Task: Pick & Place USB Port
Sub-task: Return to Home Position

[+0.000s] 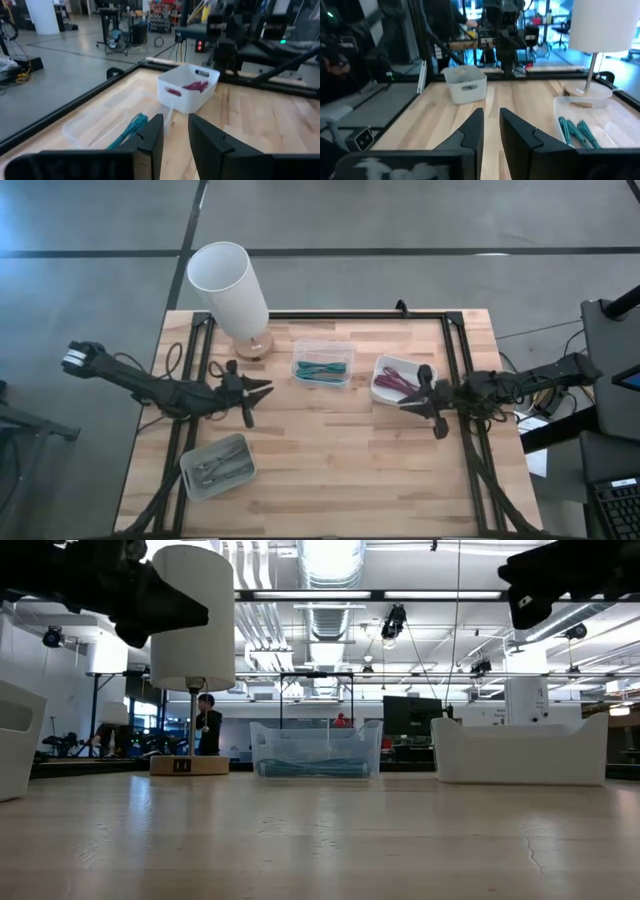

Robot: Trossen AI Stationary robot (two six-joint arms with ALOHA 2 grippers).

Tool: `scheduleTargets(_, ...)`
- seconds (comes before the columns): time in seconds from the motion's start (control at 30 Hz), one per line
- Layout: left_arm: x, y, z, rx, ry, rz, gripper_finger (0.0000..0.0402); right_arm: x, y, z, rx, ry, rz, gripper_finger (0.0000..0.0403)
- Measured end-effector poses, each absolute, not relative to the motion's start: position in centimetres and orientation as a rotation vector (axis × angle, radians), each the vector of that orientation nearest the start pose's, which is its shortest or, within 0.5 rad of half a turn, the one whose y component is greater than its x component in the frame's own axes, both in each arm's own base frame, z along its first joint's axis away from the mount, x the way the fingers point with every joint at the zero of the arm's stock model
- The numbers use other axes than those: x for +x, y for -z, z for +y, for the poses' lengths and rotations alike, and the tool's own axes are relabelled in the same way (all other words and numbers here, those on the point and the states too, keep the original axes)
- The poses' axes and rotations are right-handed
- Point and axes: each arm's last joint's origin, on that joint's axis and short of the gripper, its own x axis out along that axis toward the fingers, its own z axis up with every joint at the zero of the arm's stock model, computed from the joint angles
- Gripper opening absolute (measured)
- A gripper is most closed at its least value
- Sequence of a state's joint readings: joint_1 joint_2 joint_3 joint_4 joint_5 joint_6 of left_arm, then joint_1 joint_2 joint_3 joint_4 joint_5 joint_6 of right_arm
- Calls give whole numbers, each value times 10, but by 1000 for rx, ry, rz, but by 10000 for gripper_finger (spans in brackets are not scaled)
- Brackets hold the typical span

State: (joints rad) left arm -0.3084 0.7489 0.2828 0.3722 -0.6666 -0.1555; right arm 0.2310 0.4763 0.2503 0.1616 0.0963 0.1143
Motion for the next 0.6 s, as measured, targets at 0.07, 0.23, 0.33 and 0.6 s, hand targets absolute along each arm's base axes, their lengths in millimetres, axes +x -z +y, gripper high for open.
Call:
scheduleTargets(0.07, 156, -220, -31, -109, -361, 32, 94, 125, -221, 27, 106, -133, 41, 60)
scheduleTargets(0.23, 144, -222, -27, -114, -359, -4, 94, 113, -221, 24, 96, -136, -39, 59)
scheduleTargets(0.33, 139, -221, -26, -115, -358, -20, 94, 107, -216, 22, 98, -136, -45, 59)
scheduleTargets(0.6, 127, -205, -22, -102, -358, -29, 94, 100, -198, 20, 114, -129, -61, 63)
